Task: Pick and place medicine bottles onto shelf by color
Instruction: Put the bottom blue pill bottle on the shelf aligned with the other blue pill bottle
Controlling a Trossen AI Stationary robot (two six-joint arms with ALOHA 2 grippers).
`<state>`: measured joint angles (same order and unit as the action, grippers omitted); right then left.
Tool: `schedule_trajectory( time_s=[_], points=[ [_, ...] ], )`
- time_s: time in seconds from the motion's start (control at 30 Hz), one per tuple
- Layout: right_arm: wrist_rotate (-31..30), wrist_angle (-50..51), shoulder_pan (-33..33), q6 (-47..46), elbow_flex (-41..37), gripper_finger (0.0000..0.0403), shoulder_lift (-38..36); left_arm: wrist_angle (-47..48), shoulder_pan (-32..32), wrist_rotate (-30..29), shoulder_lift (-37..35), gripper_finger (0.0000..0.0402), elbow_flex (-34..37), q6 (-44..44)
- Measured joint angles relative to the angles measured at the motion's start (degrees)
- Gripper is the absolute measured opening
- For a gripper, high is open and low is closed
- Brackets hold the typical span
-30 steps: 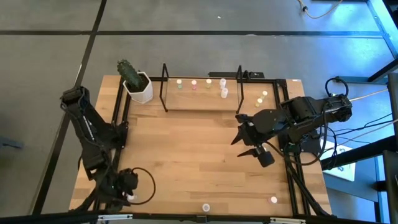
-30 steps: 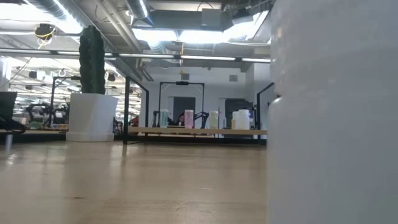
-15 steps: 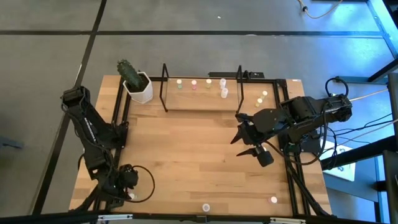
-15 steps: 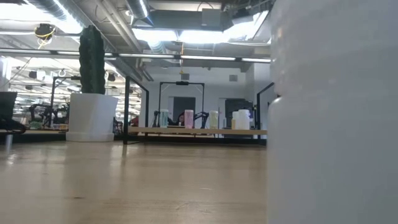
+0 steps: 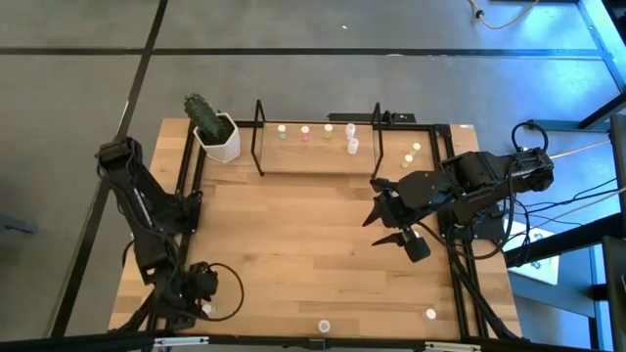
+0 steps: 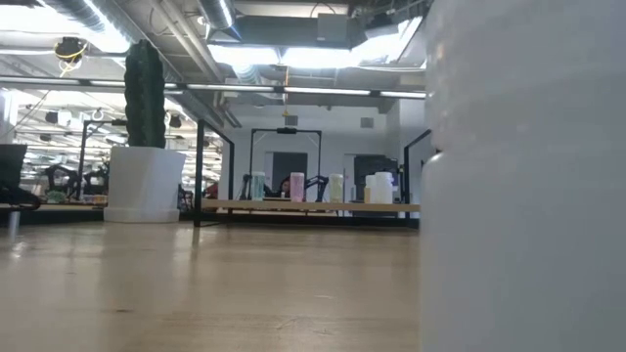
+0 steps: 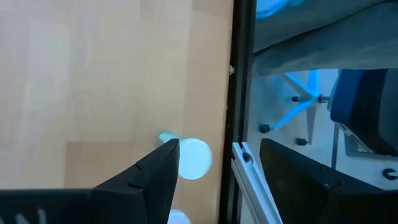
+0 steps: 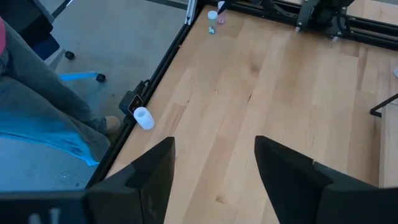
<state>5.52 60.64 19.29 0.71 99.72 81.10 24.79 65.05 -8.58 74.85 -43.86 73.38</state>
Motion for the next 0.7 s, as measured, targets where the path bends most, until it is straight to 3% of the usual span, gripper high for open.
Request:
schedule_trajectory(
  time_s=[0.23,0.5,0.7],
  points=[
    [-0.1,0.0,0.0,-0.2,0.0,0.0223,0.0,-2.6,0.0,0.5,2.5,0.0218,-3.2,-0.3],
    [-6.2,0.0,0.0,-0.2,0.0,0.0223,0.0,3.2,0.1,0.1,4.0,0.0218,-3.8,3.3],
    [-6.6,0.0,0.0,-1.6,0.0,0.0223,0.0,3.5,1.0,0.1,5.4,0.0218,-3.8,4.1]
  ],
)
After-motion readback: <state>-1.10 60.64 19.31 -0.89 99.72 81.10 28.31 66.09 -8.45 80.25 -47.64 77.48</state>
